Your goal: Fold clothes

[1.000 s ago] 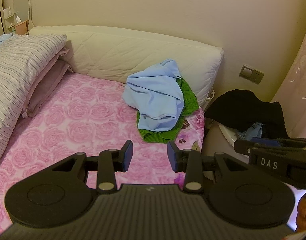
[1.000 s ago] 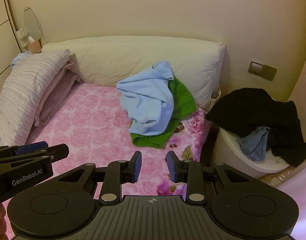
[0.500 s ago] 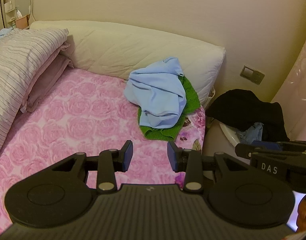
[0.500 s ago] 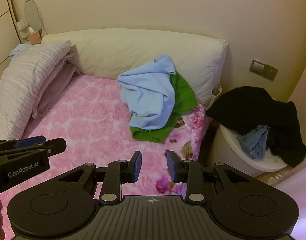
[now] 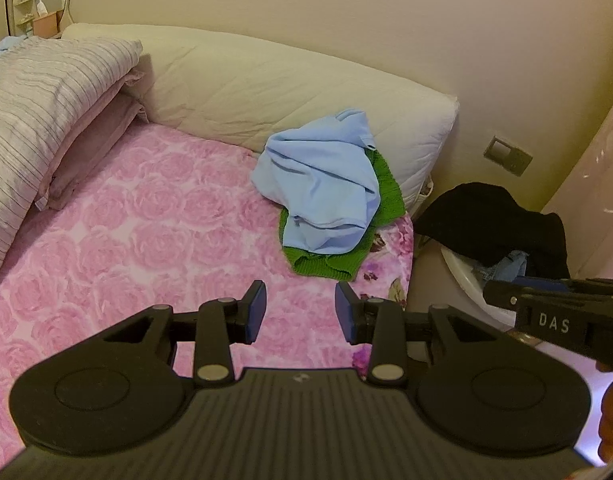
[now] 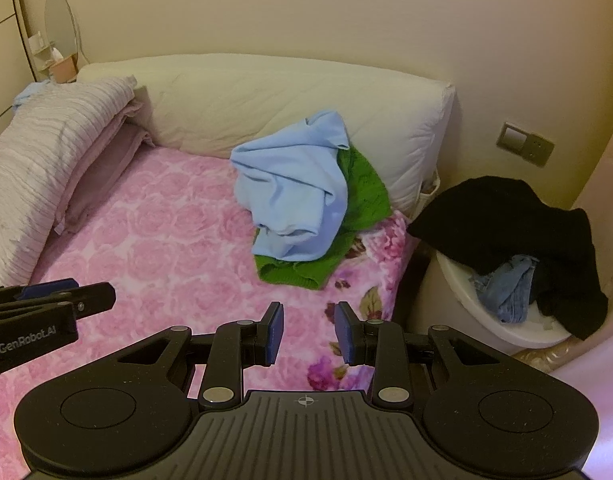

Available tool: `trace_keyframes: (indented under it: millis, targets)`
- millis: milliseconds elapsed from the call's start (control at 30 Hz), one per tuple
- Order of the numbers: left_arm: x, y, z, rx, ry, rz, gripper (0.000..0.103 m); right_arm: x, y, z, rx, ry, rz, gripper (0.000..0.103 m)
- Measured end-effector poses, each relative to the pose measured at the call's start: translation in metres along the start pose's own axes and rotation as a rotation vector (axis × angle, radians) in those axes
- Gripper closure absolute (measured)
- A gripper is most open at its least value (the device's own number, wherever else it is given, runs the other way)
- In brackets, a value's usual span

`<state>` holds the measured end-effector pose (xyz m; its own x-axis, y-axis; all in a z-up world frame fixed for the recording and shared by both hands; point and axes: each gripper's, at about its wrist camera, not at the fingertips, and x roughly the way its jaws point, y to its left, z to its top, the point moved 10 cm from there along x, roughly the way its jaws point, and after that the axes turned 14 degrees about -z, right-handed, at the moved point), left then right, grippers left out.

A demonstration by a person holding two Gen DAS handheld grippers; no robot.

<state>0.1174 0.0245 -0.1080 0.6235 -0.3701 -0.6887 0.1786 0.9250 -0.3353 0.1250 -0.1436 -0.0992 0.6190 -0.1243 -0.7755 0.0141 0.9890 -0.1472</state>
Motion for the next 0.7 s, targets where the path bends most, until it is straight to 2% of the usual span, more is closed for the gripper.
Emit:
trace_keyframes:
  millis: [333, 567, 700]
  targets:
    - [0.029, 0.006, 0.020, -0.020, 0.007, 0.021, 0.070, 0.040, -0.012, 0.024, 0.012, 0.015, 0.060, 0.071]
    - [0.085, 0.008, 0.040, -0.067, 0.033, 0.040, 0.070, 0.097, -0.027, 0.051, -0.030, 0.027, 0.108, 0.071]
    - [0.127, 0.005, 0.050, -0.115, 0.064, 0.022, 0.070, 0.130, -0.040, 0.068, -0.042, 0.037, 0.140, 0.071]
